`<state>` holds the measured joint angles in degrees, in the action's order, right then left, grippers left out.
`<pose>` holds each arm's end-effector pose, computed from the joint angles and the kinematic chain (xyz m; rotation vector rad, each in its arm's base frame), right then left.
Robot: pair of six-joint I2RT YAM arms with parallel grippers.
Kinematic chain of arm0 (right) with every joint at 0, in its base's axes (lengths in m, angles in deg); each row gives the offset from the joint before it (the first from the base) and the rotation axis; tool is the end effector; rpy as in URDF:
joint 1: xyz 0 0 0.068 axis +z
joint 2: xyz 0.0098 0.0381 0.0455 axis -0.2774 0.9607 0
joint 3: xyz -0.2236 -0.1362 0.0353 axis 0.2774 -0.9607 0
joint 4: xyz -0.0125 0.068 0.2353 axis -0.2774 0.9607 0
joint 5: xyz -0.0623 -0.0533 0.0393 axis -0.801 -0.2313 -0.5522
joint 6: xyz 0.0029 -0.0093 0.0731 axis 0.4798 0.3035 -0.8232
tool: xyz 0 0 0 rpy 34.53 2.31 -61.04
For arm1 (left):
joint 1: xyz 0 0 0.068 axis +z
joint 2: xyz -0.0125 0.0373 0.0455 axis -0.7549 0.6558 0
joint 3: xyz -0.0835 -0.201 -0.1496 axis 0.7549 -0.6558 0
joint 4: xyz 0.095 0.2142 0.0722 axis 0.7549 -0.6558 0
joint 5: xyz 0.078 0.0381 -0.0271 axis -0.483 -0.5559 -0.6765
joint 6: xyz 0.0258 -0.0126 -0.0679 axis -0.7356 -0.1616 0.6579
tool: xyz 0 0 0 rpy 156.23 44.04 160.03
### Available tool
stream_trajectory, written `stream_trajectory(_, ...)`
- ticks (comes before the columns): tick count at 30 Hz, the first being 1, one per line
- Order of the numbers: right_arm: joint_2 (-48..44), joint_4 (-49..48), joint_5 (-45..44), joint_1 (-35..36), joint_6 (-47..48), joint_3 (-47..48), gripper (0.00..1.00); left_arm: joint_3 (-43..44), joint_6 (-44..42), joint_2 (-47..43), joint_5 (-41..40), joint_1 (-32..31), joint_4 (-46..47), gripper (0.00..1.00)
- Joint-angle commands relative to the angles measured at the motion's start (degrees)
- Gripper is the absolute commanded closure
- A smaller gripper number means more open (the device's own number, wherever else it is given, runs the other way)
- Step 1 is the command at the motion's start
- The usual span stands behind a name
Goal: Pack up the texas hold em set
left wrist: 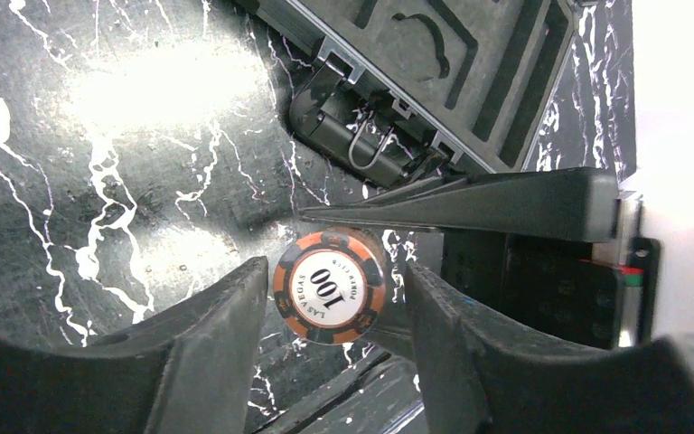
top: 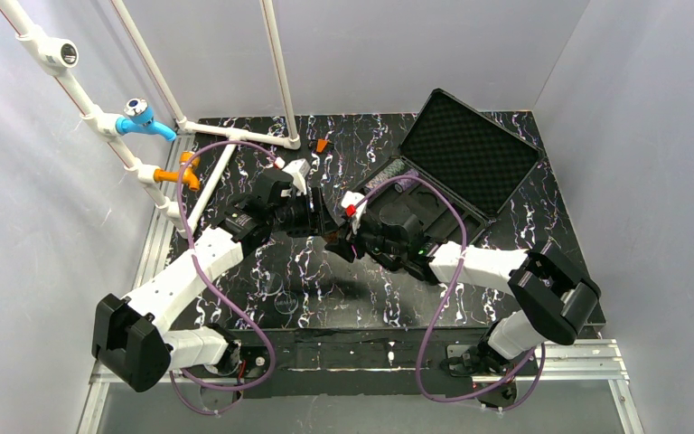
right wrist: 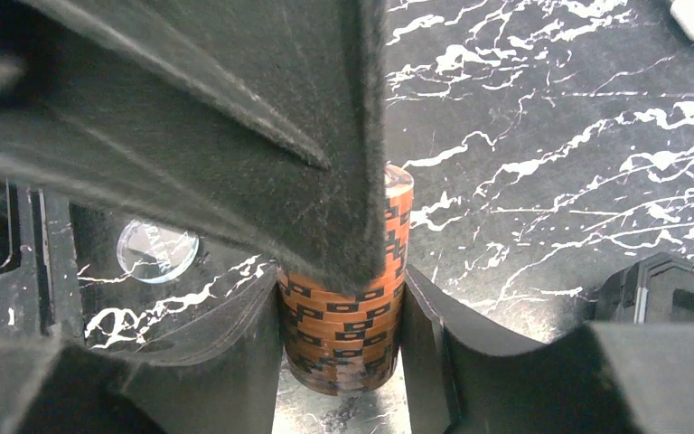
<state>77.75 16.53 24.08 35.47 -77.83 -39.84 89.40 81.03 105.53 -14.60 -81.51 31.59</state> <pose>0.1973 0.2742 0.2282 -1.0061 1.5259 0.8402 0.2294 -0.1615 0.2886 0.1350 2.2439 -0.8681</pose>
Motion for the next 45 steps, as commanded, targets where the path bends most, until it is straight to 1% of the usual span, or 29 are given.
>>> stream_trajectory(1,-2.26,-2.01,0.56,0.28,-2.21,1.40,0.94,1.43,-0.42,-3.24,0.40,-0.29,0.95,0.33)
stream_trajectory(3,-4.21,-1.84,-0.07,0.37,-4.28,0.80,0.97,2.74,-1.07,-4.07,0.70,-0.30,0.21,0.19)
stream_trajectory(4,-5.15,-1.65,-0.62,0.42,-5.13,0.50,0.98,3.14,-1.46,-4.51,0.47,-0.29,-0.38,0.14)
stream_trajectory(7,-7.57,0.88,-3.65,0.71,-7.49,0.34,0.99,3.64,-2.69,-6.58,-1.13,-0.29,-2.15,0.07)
stream_trajectory(9,-8.66,4.54,-7.96,0.81,-10.32,1.48,0.99,3.71,-3.73,-8.46,-2.26,-0.29,-3.77,0.04)
stream_trajectory(14,-9.38,18.89,-20.96,0.94,-19.29,6.53,0.99,2.37,-6.48,-13.11,-5.81,-0.29,-8.71,0.03)
stream_trajectory(17,-9.67,23.70,-26.28,0.99,-24.26,8.61,0.99,1.06,-8.21,-16.21,-8.69,-0.29,-11.74,0.03)
stream_trajectory(21,-9.56,29.64,-36.19,0.99,-32.53,11.79,0.99,-0.94,-9.99,-20.47,-12.81,-0.30,-15.89,0.03)
stream_trajectory(24,-8.12,34.86,-40.41,1.00,-37.20,15.29,0.99,-3.03,-10.19,-23.60,-15.50,-0.29,-18.18,0.03)
stream_trajectory(29,-2.54,43.83,-43.92,0.99,-40.42,23.67,0.99,-5.87,-9.28,-27.93,-17.60,-0.30,-20.10,0.03)
stream_trajectory(34,0.49,45.05,-45.23,0.99,-41.63,27.13,0.99,-7.62,-9.13,-29.70,-18.43,-0.29,-21.12,0.03)
stream_trajectory(39,2.39,45.55,-48.32,0.99,-42.70,30.11,0.99,-9.29,-9.44,-30.94,-19.27,-0.30,-21.70,0.03)
stream_trajectory(42,3.53,46.91,-50.86,0.99,-43.19,32.32,0.99,-8.89,-9.49,-31.64,-19.37,-0.29,-22.36,0.02)
stream_trajectory(45,4.59,48.37,-53.83,0.97,-44.94,34.53,0.99,-7.21,-8.75,-32.13,-19.52,-0.29,-25.00,0.03)
